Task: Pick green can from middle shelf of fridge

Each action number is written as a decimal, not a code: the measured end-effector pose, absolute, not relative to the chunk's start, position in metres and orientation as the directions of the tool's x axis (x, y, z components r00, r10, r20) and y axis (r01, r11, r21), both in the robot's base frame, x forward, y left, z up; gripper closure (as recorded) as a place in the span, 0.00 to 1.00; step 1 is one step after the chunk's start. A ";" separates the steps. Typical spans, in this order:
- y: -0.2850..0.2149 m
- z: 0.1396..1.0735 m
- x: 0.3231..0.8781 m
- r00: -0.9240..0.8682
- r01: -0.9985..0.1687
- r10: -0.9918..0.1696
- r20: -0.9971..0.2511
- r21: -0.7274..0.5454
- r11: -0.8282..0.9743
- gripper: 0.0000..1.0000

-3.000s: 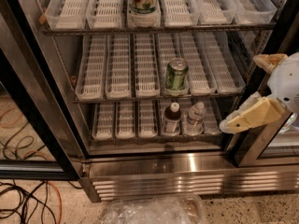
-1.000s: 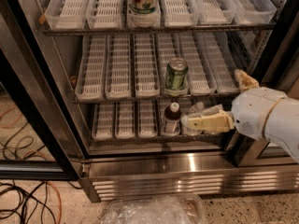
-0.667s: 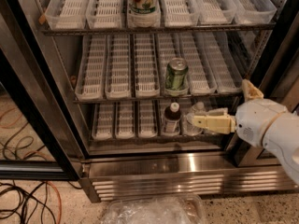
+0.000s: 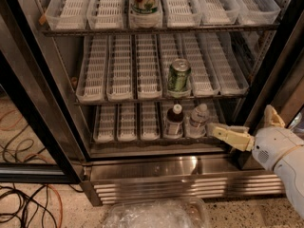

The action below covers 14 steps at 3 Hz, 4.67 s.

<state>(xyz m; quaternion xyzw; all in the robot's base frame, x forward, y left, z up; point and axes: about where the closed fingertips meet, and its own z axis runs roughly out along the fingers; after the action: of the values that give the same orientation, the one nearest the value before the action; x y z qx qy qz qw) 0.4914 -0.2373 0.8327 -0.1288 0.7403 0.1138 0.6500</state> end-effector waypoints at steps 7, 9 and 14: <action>-0.108 0.838 0.454 0.050 -0.563 -0.015 -0.999 -0.040 0.825 0.00; -0.113 0.844 0.502 0.099 -0.502 0.022 -0.995 -0.031 0.864 0.00; -0.110 0.820 0.535 0.156 -0.428 -0.072 -0.985 -0.133 0.894 0.00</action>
Offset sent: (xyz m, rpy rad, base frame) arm -0.0227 0.0545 -0.0051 0.0600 -0.0866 0.0447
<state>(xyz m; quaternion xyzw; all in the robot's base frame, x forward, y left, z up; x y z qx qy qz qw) 0.5351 -0.1099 0.8204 -0.1958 0.6383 0.1214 0.7345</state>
